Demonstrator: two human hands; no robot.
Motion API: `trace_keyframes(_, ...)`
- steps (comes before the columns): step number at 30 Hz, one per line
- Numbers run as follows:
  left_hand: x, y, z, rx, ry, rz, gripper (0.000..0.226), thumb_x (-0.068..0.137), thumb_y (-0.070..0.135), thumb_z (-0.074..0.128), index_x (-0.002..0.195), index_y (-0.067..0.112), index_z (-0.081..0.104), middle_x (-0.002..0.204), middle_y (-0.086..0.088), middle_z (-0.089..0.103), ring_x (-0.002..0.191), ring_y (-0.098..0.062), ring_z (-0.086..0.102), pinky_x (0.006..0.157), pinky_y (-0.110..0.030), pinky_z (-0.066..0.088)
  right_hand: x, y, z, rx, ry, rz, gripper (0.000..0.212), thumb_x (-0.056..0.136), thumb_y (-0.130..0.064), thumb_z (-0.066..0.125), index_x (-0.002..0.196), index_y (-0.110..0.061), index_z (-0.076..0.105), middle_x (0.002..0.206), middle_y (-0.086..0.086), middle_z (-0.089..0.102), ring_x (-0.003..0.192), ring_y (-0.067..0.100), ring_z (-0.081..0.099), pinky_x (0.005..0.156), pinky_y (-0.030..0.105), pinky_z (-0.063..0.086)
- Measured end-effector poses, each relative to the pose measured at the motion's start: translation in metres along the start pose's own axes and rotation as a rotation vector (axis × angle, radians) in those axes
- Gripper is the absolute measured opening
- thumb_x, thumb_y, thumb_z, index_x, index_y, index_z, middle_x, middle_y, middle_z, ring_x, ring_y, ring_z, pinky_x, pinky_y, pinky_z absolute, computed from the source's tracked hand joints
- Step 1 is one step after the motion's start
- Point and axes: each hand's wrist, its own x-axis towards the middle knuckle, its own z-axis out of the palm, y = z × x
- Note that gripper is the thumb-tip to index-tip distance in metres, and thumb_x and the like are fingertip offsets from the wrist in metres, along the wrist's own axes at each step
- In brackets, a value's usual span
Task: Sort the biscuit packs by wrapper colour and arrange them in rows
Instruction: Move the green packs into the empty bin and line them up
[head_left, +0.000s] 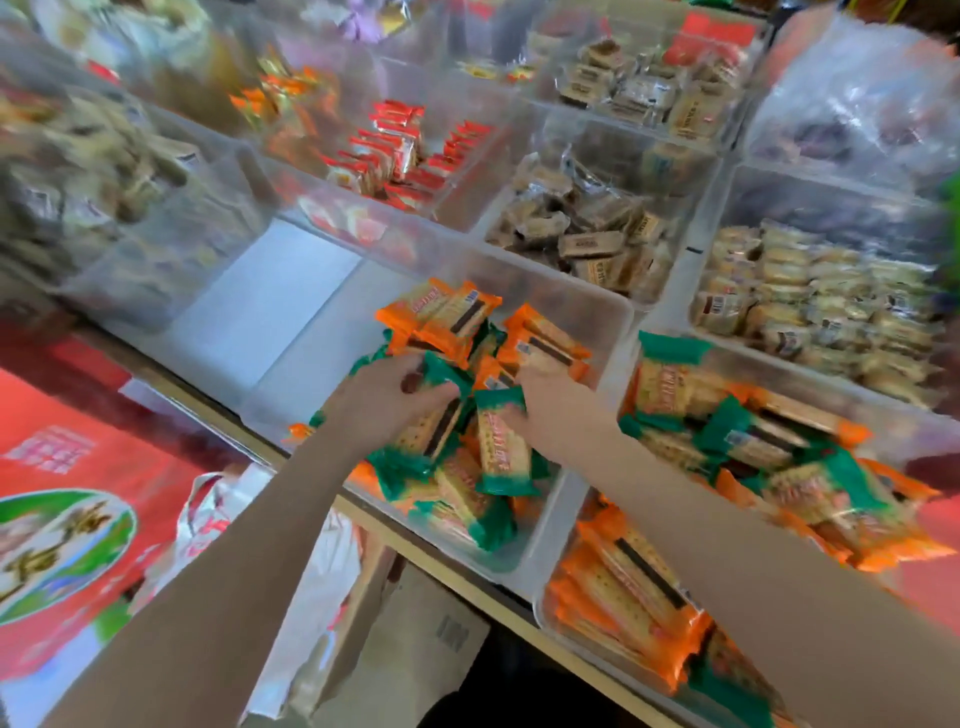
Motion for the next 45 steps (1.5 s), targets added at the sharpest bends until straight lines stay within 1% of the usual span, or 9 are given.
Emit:
trace_keyframes(6,0.021,0.002,0.003,0.28,-0.15,0.079,0.04,0.085,0.048,0.058,0.066,0.016,0.046,0.062,-0.001,0.045,0.062,-0.016,0.046,0.056,-0.028,0.03,0.027,0.014,-0.016,-0.119,0.011,0.045,0.041,0.097,-0.045,0.036,0.092,-0.009,0.057,0.087,0.005,0.051,0.089,0.026,0.056,0.069,0.034,0.045)
trace_keyframes(9,0.035,-0.001,0.004,0.323,-0.09,0.088,0.036,0.086,0.049,0.057,0.102,0.017,0.064,0.092,0.0,0.058,0.092,-0.022,0.058,0.07,-0.033,0.043,0.052,0.025,-0.016,-0.126,0.008,0.095,0.022,0.098,-0.021,0.041,0.097,-0.007,0.057,0.096,0.01,0.056,0.091,0.027,0.057,0.067,0.032,0.04)
trace_keyframes(13,0.057,-0.003,0.004,0.369,0.016,0.141,0.046,0.09,0.045,0.052,0.126,0.016,0.052,0.125,-0.007,0.048,0.115,-0.025,0.048,0.09,-0.038,0.043,0.074,0.028,-0.007,-0.132,-0.1,0.112,0.009,0.094,-0.011,0.043,0.09,-0.013,0.05,0.099,0.006,0.057,0.082,0.022,0.052,0.068,0.034,0.044)
trace_keyframes(17,0.079,-0.003,0.011,0.422,0.008,0.122,0.06,0.091,0.041,0.053,0.14,0.013,0.034,0.141,-0.013,0.036,0.131,-0.03,0.03,0.103,-0.041,0.033,0.082,0.026,0.002,-0.15,-0.101,0.136,0.033,0.092,-0.023,0.053,0.12,-0.006,0.047,0.123,0.013,0.046,0.11,0.03,0.05,0.089,0.041,0.046)
trace_keyframes(20,0.094,-0.006,0.017,0.474,-0.035,0.103,0.066,0.089,0.043,0.055,0.141,0.01,0.031,0.141,-0.016,0.036,0.131,-0.032,0.03,0.105,-0.042,0.032,0.083,0.026,0.008,-0.169,-0.154,0.201,0.059,0.086,-0.039,0.063,0.128,-0.003,0.041,0.13,0.015,0.036,0.118,0.033,0.043,0.097,0.042,0.042)
trace_keyframes(26,0.11,0.002,0.03,0.528,-0.017,0.159,0.064,0.086,0.046,0.058,0.134,0.008,0.039,0.137,-0.012,0.043,0.127,-0.03,0.037,0.102,-0.041,0.033,0.077,0.018,0.021,-0.218,-0.12,0.179,0.05,0.086,-0.023,0.06,0.128,-0.01,0.037,0.133,0.013,0.041,0.122,0.03,0.044,0.09,0.042,0.044)
trace_keyframes(31,0.113,0.007,0.044,0.562,-0.084,0.12,0.07,0.084,0.038,0.064,0.138,0.007,0.032,0.142,-0.017,0.035,0.13,-0.034,0.033,0.105,-0.043,0.031,0.054,0.007,-0.015,0.013,0.285,0.178,0.043,0.08,-0.042,0.06,0.108,-0.016,0.041,0.104,0.003,0.058,0.097,0.025,0.057,0.076,0.036,0.044)
trace_keyframes(37,0.082,0.048,0.034,-0.008,-0.131,0.175,0.025,0.082,0.031,0.062,0.099,0.012,0.057,0.089,-0.002,0.057,0.086,-0.021,0.058,0.059,-0.025,0.037,-0.024,0.026,-0.059,0.275,0.677,0.246,0.051,0.083,-0.041,0.06,0.124,-0.019,0.041,0.103,-0.007,0.049,0.086,0.011,0.05,0.068,0.028,0.043)
trace_keyframes(45,0.018,0.12,0.043,-0.052,-0.327,0.509,0.06,0.087,0.039,0.06,0.139,0.024,0.036,0.12,0.012,0.041,0.107,-0.001,0.04,0.085,-0.016,0.03,-0.097,0.124,-0.034,0.17,0.328,0.492,0.06,0.086,-0.04,0.06,0.138,-0.02,0.038,0.135,0.004,0.048,0.118,0.023,0.049,0.085,0.032,0.043)
